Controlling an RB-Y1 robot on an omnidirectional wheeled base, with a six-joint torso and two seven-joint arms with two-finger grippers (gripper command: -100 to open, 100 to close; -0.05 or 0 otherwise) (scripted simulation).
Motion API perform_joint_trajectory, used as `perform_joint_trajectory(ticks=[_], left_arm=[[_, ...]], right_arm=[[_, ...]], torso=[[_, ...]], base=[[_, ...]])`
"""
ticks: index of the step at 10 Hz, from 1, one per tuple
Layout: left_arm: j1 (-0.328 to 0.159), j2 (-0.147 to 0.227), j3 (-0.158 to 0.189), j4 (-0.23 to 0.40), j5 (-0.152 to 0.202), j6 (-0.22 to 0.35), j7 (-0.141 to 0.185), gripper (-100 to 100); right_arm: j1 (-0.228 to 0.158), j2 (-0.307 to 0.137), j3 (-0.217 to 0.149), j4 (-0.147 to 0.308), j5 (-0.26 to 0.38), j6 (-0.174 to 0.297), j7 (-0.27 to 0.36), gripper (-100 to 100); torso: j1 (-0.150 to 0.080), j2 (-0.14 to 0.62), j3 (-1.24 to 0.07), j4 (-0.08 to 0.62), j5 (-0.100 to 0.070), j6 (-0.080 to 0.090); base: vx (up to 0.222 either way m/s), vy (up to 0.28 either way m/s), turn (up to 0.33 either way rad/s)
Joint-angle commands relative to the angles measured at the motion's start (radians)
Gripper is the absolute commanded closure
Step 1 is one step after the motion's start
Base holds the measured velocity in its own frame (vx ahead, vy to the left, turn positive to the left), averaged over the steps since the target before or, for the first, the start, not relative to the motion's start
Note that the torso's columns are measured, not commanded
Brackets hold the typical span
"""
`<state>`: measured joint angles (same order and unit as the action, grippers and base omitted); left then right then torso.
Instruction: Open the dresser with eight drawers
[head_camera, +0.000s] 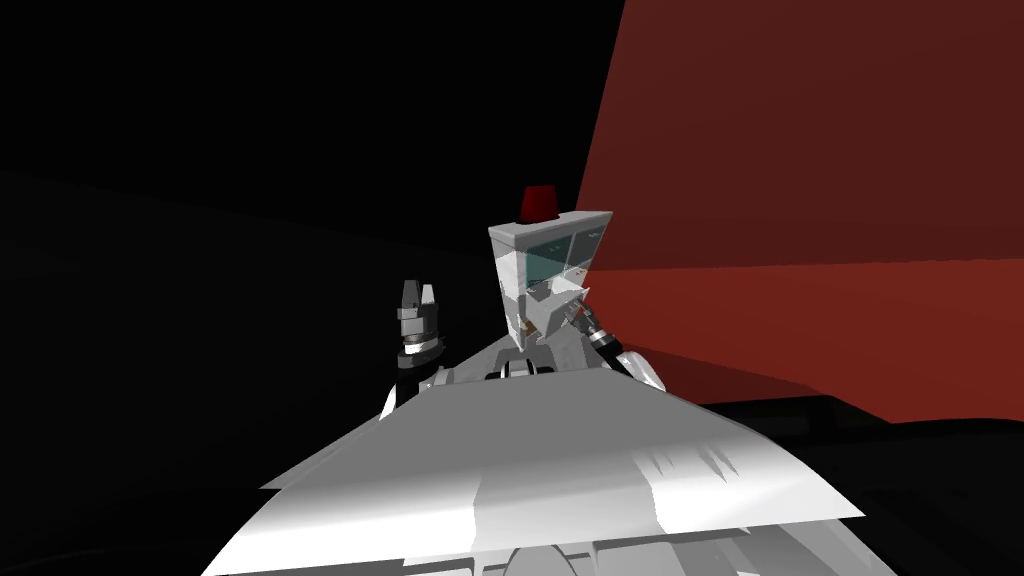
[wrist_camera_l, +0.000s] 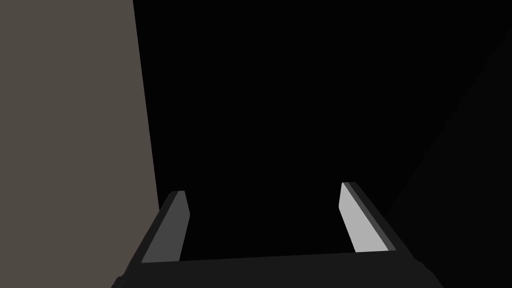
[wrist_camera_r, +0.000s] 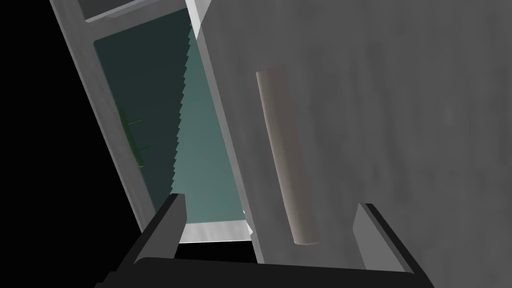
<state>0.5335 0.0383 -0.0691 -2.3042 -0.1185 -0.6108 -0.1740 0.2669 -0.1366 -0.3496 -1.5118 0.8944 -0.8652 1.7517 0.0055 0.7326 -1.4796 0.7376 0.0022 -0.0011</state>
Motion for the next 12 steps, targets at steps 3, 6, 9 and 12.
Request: perform_joint_trajectory(ticks=[3, 6, 9, 12], left_arm=[[0.0, 0.0, 0.0, 0.0, 0.0, 0.0, 0.0, 0], [0.0, 0.0, 0.0, 0.0, 0.0, 0.0, 0.0, 0], [0.0, 0.0, 0.0, 0.0, 0.0, 0.0, 0.0, 0], [0.0, 0.0, 0.0, 0.0, 0.0, 0.0, 0.0, 0]], right_arm=[[-0.031, -0.071, -0.001, -0.043, 0.002, 0.067, -0.095, -100], [-0.036, -0.088, 0.001, -0.052, 0.006, 0.087, -0.118, -100], [-0.035, -0.089, 0.002, -0.053, 0.007, 0.092, -0.122, 0], [-0.035, -0.089, 0.002, -0.053, 0.007, 0.092, -0.122, 0]], torso=[[-0.007, 0.007, 0.005, 0.001, -0.003, 0.001], [-0.004, 0.008, 0.005, 0.004, 0.0, 0.001], [-0.006, 0.005, 0.004, 0.001, -0.002, 0.001], [-0.006, 0.005, 0.003, 0.0, -0.002, 0.001]], base=[[-0.034, 0.05, 0.02], [-0.033, 0.031, 0.011], [0.0, 0.0, 0.0], [0.0, 0.0, 0.0]])
